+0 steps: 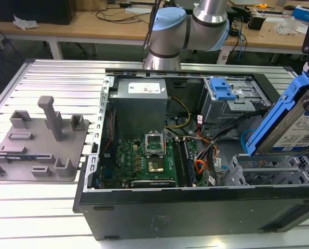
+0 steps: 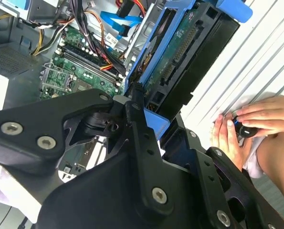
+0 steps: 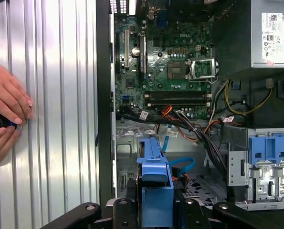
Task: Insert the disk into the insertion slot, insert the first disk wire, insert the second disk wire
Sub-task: 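Insert the disk into the insertion slot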
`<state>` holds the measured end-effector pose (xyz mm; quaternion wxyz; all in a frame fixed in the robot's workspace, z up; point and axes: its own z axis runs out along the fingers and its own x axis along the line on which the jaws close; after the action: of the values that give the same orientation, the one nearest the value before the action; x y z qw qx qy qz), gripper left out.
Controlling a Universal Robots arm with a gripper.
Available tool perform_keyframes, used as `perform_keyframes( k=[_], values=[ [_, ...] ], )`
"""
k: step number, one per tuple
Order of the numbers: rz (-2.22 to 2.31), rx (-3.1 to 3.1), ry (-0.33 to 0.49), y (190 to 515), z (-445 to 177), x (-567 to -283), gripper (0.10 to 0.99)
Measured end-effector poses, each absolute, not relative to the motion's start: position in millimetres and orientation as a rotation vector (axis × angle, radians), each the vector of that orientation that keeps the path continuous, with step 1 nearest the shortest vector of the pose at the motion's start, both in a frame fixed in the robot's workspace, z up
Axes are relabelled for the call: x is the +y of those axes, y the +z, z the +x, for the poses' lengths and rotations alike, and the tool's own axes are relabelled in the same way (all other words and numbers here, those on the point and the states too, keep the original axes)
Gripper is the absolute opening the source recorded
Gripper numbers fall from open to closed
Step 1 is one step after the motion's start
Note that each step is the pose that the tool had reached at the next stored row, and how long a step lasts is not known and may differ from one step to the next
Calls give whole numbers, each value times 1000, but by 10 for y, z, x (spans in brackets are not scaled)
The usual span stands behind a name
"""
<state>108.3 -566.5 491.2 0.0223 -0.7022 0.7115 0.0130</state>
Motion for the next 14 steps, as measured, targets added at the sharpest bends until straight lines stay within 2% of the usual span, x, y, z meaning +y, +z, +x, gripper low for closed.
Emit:
perform_keyframes(
  k=[14],
  values=[
    [-2176, 2203, 41, 4775, 1100, -5594, 365]
  ],
)
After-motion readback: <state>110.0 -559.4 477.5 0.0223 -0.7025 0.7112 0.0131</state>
